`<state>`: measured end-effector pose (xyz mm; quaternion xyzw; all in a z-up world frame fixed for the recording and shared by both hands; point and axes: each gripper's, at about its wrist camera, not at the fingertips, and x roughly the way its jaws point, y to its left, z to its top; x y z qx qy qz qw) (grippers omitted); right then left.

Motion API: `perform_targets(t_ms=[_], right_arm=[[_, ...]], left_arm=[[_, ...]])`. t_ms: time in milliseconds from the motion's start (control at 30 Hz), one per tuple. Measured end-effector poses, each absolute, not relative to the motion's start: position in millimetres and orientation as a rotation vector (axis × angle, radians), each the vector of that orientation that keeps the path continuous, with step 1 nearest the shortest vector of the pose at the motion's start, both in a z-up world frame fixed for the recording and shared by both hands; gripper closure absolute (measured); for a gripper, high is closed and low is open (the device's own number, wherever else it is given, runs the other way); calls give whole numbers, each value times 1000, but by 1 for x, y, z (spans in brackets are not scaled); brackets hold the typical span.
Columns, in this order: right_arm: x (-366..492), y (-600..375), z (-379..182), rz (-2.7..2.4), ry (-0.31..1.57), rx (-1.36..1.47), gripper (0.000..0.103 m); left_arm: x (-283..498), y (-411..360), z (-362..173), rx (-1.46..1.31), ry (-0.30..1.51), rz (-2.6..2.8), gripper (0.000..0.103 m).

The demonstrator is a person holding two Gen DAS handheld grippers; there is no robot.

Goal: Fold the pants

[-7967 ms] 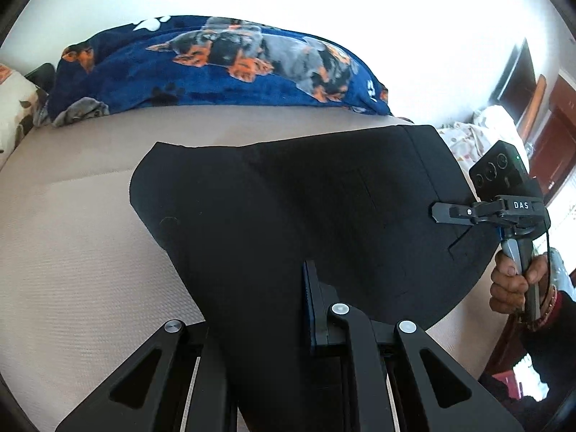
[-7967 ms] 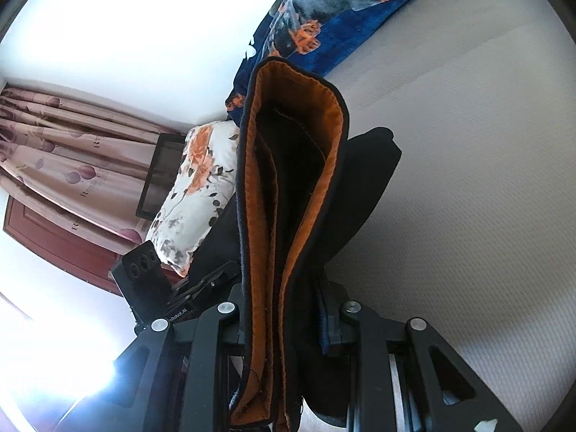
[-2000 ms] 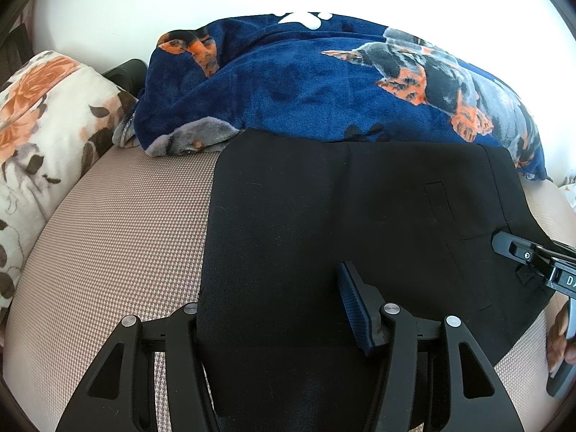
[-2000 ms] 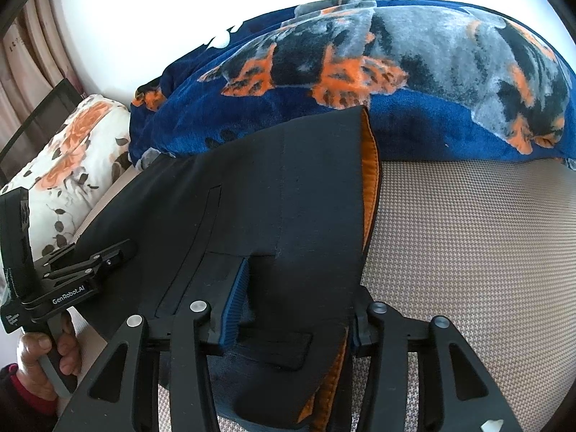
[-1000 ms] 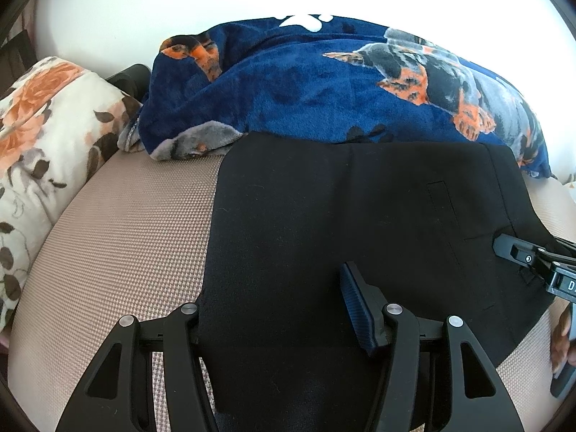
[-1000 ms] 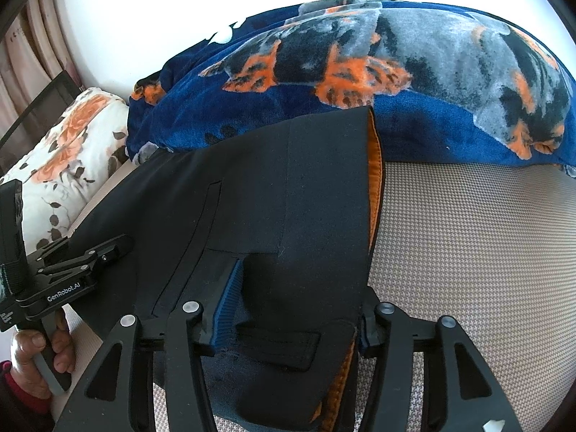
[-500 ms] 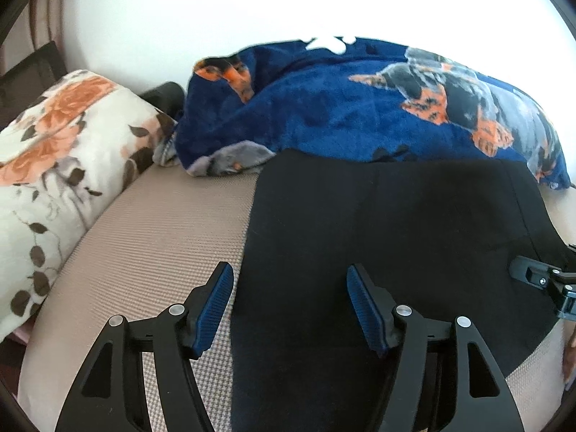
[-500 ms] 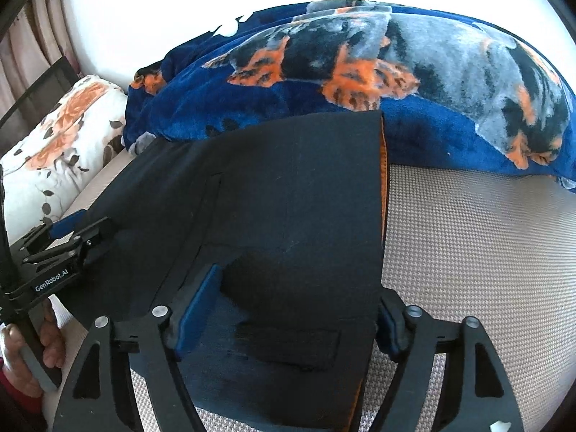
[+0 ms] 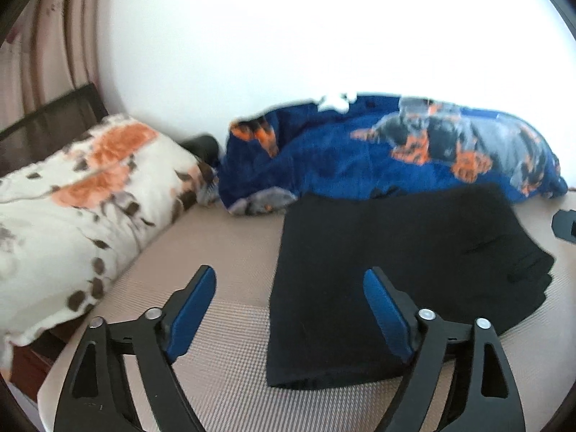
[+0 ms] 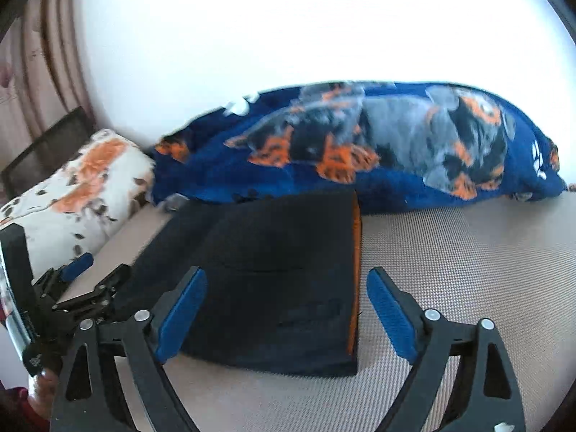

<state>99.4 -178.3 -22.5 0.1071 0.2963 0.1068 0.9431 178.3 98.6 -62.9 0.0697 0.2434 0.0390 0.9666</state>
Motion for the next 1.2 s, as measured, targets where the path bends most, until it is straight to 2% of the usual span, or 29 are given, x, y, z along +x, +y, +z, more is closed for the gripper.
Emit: perform_targets(t_ms=[200,633,1200], right_arm=[[55,-167,2,213,539,204,9],[-15,-161,22,128,451,185,4],[-48,-169,37,148,411,204,2]], left_arm=[[131,93,-27,127,371,89,0],[62,84,36,91,261,74,0],[13,59,59,129,197,38,0]])
